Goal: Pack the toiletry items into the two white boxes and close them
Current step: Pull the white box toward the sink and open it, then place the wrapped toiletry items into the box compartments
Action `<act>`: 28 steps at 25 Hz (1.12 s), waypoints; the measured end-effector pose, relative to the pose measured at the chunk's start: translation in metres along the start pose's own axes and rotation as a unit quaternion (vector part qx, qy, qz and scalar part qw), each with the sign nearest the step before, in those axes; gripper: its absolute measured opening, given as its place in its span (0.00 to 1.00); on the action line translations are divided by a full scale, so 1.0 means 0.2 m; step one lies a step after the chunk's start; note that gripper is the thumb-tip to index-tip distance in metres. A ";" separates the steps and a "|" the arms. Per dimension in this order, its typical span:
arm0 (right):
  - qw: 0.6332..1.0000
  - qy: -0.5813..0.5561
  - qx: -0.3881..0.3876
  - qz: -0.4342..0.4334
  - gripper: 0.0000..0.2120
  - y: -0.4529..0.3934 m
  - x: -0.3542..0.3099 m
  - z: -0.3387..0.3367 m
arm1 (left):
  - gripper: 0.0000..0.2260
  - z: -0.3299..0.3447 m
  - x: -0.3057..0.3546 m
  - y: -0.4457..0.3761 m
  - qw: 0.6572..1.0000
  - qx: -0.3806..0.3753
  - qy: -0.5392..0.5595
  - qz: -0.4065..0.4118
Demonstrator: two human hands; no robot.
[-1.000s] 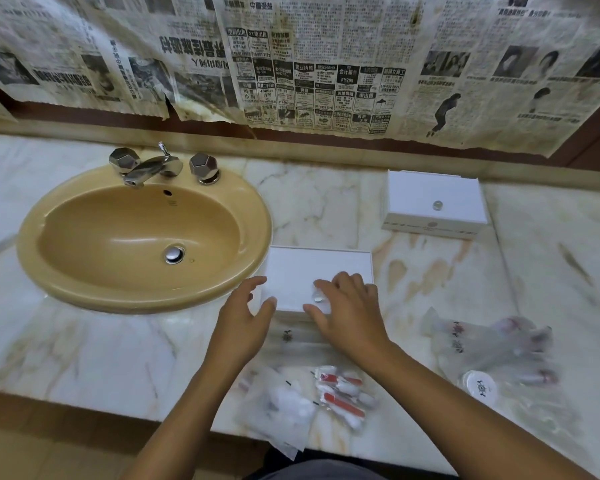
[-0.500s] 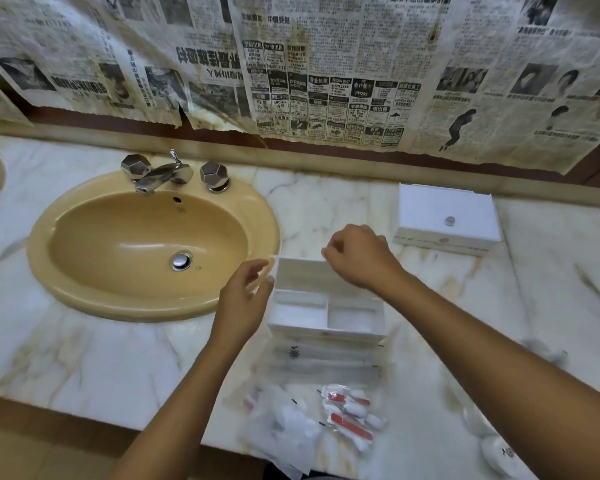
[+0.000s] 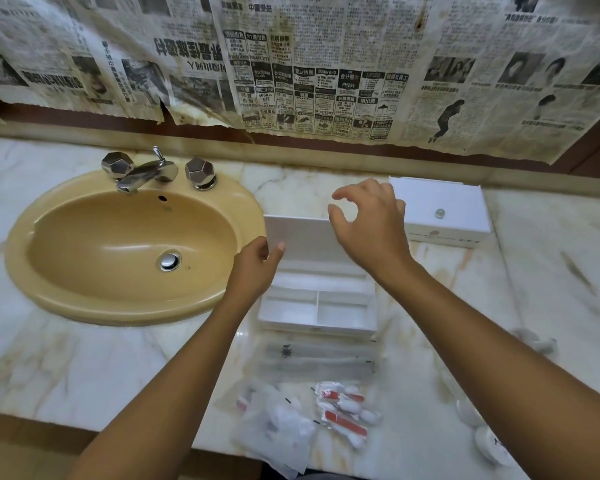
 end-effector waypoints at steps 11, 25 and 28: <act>0.935 0.021 -0.315 -0.160 0.22 1.19 -0.15 0.47 | 0.23 -0.01 -0.08 0.18 0.999 0.000 0.014 0.041; 0.929 0.049 -0.314 -0.191 0.15 1.19 -0.11 0.61 | 0.24 0.08 -0.14 0.26 0.994 -0.079 -0.074 0.016; 0.931 0.014 -0.316 -0.183 0.10 1.17 -0.10 0.60 | 0.24 0.08 -0.15 0.26 0.996 -0.080 -0.031 -0.002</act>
Point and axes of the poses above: each hand's wrist, its own y-axis away from the middle knuckle, its own z-axis out of the palm, x = y × z, the point moved 10 cm from there along -y, towards the middle knuckle
